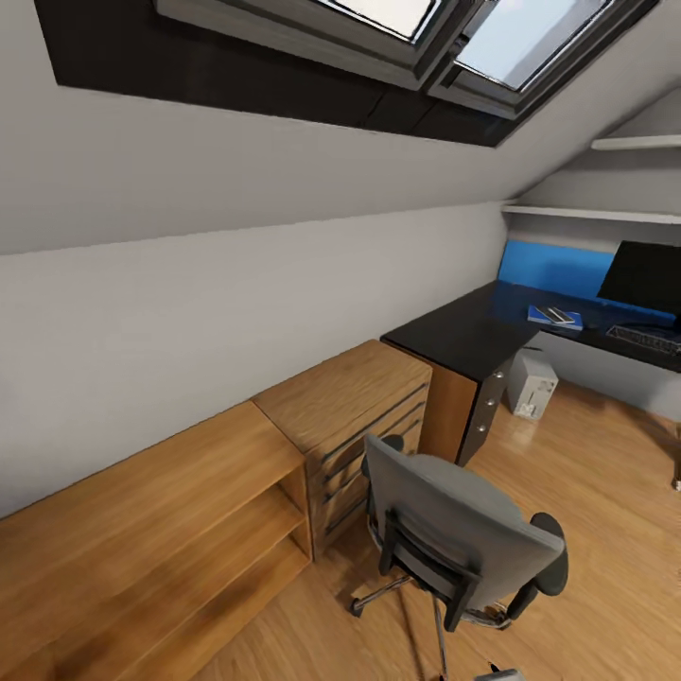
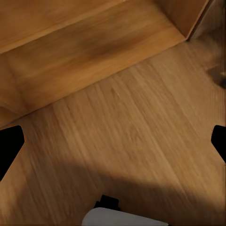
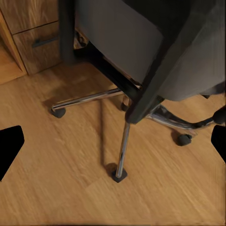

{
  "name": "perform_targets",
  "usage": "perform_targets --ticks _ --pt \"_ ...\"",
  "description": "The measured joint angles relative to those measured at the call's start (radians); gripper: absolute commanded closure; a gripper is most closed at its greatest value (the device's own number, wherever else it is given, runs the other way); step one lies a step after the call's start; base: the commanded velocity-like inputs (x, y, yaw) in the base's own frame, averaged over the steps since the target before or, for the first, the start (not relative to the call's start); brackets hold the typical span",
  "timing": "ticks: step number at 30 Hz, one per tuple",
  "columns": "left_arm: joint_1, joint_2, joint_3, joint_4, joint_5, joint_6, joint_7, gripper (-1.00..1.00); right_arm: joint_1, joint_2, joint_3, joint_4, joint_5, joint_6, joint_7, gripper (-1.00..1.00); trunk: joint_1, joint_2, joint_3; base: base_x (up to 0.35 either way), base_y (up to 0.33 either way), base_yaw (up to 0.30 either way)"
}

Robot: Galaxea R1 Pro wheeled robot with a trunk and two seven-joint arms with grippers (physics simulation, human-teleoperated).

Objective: In the bedroom, organize the workspace by keeping the computer under the desk, ensuring the monitor is on the desk, placing the keyboard on the desk next to the monitor, placing the mouse on the desk next to the keyboard, moving the folder from the swivel chair onto the desk next to the mouse, stacking the notebook on top of the folder with the pen on top of the notebook, and positioning the swivel chair next to the desk.

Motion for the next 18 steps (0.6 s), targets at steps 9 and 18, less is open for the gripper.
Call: perform_targets --ticks 9,18 --pt "0.000 0.000 0.000 0.000 0.000 0.000 0.000 -1.00 0.000 0.000 0.000 0.000 0.000 0.000 0.000 -1.00 0.000 0.000 0.000 0.000 0.000 -0.300" --pt "0.000 0.000 0.000 0.000 0.000 0.000 0.000 -1.00 0.000 0.000 0.000 0.000 0.000 0.000 0.000 -1.00 0.000 0.000 0.000 0.000 0.000 -0.300"
